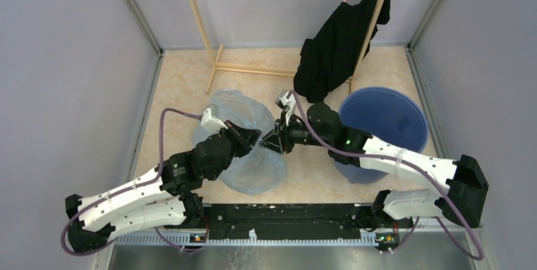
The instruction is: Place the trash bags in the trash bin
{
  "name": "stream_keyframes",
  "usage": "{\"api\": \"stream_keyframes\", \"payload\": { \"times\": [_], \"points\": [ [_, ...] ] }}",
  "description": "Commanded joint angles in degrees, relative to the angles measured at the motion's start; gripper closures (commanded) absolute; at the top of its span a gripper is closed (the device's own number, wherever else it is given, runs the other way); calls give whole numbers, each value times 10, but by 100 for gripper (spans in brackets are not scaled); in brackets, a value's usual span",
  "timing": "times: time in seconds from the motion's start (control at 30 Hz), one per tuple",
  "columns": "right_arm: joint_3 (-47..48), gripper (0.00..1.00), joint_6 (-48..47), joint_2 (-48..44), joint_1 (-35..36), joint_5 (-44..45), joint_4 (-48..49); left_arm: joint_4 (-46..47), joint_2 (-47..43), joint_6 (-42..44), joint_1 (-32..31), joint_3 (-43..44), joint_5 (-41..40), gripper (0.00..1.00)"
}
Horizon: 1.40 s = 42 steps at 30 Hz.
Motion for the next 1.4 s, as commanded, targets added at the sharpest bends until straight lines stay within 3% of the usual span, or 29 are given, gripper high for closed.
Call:
{"api": "stream_keyframes", "payload": {
  "times": [0.0, 0.23, 0.37, 0.43, 0.53, 0.67, 0.77, 0.93, 1.1, 1.2, 1.37],
  "points": [
    [79, 65, -74, -50, 5, 89, -145, 10, -19, 34, 0, 8, -32, 100],
    [193, 30, -125, -152, 5, 247, -365, -33, -40, 66, 0, 10, -58, 100],
    [230, 13, -27, -186, 5, 465, -479, -20, -46, 105, 0, 11, -55, 100],
    [235, 5, 17, -193, 5, 514, -521, -20, -45, 115, 0, 14, -53, 100],
    [240, 4, 89, -182, 5, 544, -582, -18, -46, 125, 0, 15, -49, 100],
    [227, 9, 147, -150, 5, 547, -631, -16, -50, 148, 0, 25, -51, 100],
    [220, 18, 143, -118, 5, 543, -637, -14, -49, 187, 0, 50, -56, 100],
    [237, 42, 89, -75, 5, 519, -609, -45, -39, 261, 0, 114, -77, 100],
    [256, 74, 56, -34, 6, 471, -576, -72, -58, 302, 0, 151, -100, 100],
    [264, 82, 33, -17, 14, 423, -535, -71, -74, 343, 0, 173, -110, 100],
    [270, 88, 8, 14, 44, 339, -434, -111, -59, 413, 0, 258, -147, 100]
  ]
}}
